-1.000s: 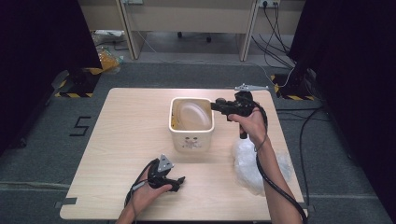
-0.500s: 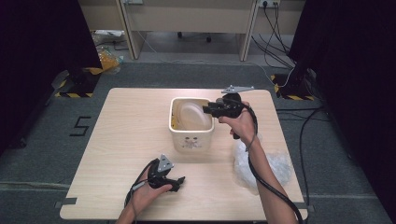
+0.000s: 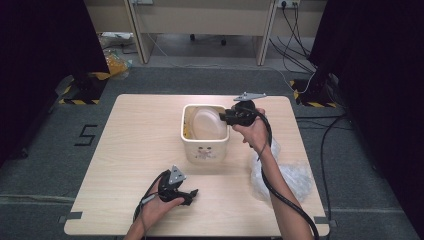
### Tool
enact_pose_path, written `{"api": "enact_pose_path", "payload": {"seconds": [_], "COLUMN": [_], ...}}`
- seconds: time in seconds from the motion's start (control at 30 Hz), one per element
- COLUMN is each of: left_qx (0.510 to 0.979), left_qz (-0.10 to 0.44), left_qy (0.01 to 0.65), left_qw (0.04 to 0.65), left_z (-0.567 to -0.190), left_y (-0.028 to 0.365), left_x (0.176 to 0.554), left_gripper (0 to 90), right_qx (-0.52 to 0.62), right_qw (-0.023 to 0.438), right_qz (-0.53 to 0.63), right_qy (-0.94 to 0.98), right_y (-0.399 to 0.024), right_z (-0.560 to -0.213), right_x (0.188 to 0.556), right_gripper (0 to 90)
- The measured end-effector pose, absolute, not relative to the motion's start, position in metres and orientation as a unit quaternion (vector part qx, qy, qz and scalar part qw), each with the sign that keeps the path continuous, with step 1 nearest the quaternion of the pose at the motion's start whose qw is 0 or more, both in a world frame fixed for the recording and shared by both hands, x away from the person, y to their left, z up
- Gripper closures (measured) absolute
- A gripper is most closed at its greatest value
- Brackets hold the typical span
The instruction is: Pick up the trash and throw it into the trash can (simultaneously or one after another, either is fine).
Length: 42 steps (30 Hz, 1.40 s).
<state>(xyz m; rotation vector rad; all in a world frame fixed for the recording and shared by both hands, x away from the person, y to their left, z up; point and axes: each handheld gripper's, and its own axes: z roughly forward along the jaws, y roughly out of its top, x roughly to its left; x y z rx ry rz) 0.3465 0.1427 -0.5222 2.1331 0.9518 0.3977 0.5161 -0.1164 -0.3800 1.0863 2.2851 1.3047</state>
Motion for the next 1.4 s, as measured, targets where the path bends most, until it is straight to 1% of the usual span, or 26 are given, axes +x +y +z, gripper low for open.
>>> {"api": "enact_pose_path", "payload": {"seconds": [0.07, 0.27, 0.4, 0.8, 0.9, 1.4], "left_qx": [0.835, 0.834, 0.834, 0.833, 0.833, 0.834], "left_qz": [0.155, 0.156, 0.156, 0.156, 0.156, 0.155], "left_qy": [0.371, 0.371, 0.372, 0.372, 0.373, 0.373], "left_qw": [0.376, 0.377, 0.377, 0.378, 0.378, 0.377], "left_z": [-0.522, -0.522, -0.522, -0.522, -0.522, -0.522], "left_y": [0.143, 0.143, 0.143, 0.143, 0.143, 0.143], "left_x": [0.347, 0.347, 0.347, 0.347, 0.347, 0.347], "left_gripper": [12.6, 12.6, 12.6, 12.4, 12.4, 12.3], "right_qx": [0.377, 0.385, 0.382, 0.392, 0.394, 0.415], "right_qw": [0.145, 0.143, 0.149, 0.16, 0.169, 0.176], "right_qz": [0.46, 0.487, 0.491, 0.479, 0.476, 0.475], "right_qy": [0.791, 0.771, 0.769, 0.769, 0.768, 0.756], "right_y": [-0.118, -0.134, -0.15, -0.187, -0.194, -0.227], "right_z": [-0.378, -0.365, -0.361, -0.379, -0.383, -0.413], "right_x": [0.514, 0.502, 0.49, 0.46, 0.451, 0.413], "right_gripper": [60.7, 42.2, 37.1, 29.2, 28.6, 26.6]}}
